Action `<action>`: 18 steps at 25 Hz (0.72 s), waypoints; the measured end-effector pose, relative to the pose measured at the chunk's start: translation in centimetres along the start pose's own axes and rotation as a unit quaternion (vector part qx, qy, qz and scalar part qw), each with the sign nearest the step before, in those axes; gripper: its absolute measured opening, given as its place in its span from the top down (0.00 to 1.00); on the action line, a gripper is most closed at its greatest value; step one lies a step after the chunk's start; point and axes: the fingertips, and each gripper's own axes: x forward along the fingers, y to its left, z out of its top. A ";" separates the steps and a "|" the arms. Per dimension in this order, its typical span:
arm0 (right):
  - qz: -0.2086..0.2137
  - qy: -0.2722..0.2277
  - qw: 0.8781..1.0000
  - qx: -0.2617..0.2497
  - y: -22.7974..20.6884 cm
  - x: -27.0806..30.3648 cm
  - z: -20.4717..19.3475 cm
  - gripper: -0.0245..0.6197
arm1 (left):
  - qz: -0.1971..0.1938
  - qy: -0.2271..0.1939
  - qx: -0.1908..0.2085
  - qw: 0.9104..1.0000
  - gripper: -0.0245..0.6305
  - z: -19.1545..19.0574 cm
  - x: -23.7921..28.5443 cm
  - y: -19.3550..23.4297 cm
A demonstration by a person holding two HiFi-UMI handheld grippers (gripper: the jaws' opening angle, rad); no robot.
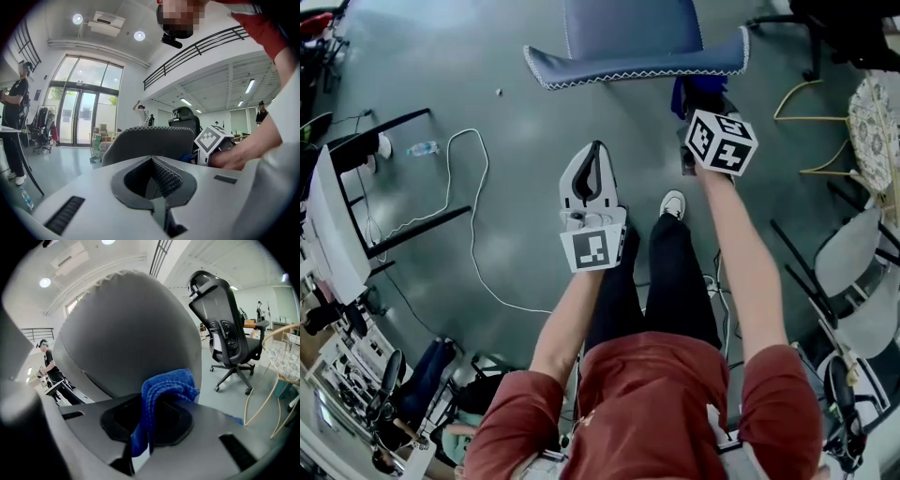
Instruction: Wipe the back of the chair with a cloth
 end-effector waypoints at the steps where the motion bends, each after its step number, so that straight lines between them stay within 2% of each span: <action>1: 0.001 -0.002 1.000 -0.007 0.6 -0.8 0.7 0.86 | -0.001 0.001 0.002 1.000 0.94 0.8 -0.5 0.0; 8: 0.025 -0.008 0.999 -0.029 5.7 -7.4 5.0 0.86 | 0.023 -0.033 -0.033 0.999 0.94 7.9 -4.4 0.5; 12: 0.026 -0.013 0.999 -0.039 7.2 -9.6 7.4 0.86 | 0.005 0.004 0.007 1.000 0.94 9.3 -6.2 0.3; 18: 0.022 -0.008 0.999 -0.045 7.3 -10.2 7.9 0.86 | 0.004 -0.013 0.013 1.000 0.94 11.9 -7.8 -0.7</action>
